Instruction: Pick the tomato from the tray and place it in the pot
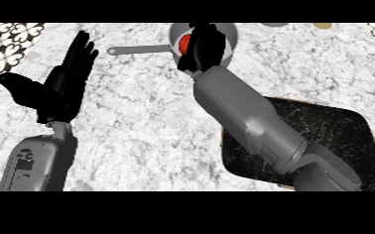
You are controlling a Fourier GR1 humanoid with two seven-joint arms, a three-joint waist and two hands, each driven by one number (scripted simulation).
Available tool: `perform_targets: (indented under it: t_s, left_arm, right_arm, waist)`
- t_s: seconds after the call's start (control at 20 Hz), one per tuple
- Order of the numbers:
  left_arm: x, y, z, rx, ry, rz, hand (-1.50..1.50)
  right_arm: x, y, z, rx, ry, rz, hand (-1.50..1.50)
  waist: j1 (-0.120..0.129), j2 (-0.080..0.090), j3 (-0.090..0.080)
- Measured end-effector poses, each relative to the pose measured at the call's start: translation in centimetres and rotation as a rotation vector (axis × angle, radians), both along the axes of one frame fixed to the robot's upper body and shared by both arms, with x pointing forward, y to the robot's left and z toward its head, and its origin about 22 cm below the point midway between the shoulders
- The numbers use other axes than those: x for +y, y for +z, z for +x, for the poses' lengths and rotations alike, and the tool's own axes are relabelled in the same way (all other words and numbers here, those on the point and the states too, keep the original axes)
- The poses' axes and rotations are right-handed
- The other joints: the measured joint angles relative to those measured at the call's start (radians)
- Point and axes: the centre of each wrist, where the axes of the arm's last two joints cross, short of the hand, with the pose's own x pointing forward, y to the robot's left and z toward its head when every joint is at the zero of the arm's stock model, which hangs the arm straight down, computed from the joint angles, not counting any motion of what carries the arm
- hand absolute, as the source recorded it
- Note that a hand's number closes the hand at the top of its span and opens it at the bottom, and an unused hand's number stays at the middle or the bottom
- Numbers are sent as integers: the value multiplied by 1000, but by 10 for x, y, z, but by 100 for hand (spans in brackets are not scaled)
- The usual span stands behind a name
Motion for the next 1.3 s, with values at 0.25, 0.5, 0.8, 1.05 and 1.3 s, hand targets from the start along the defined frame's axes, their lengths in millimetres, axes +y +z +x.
perform_targets:
  t_s: [0.25,0.5,0.8,1.05,1.3]
  left_arm:
    - [0,2,1,-4,-7,0,0]
    - [1,-2,1,-5,0,-4,0]
    - [8,-3,1,4,23,-7,0]
    - [16,-8,-4,21,61,-2,0]
    - [24,-10,-10,26,89,-7,0]
  right_arm:
    - [-4,-3,-3,26,60,170,-150]
    - [-4,7,-6,-70,137,358,-150]
    - [-13,12,-7,-175,170,559,-150]
    - [-32,4,-4,-209,201,660,-150]
    - [-54,-18,1,-202,254,718,-150]
  waist:
    - [10,7,2]
    - [7,7,3]
    - [-17,-1,4]
    - [-56,-15,3]
    - [-85,-25,2]
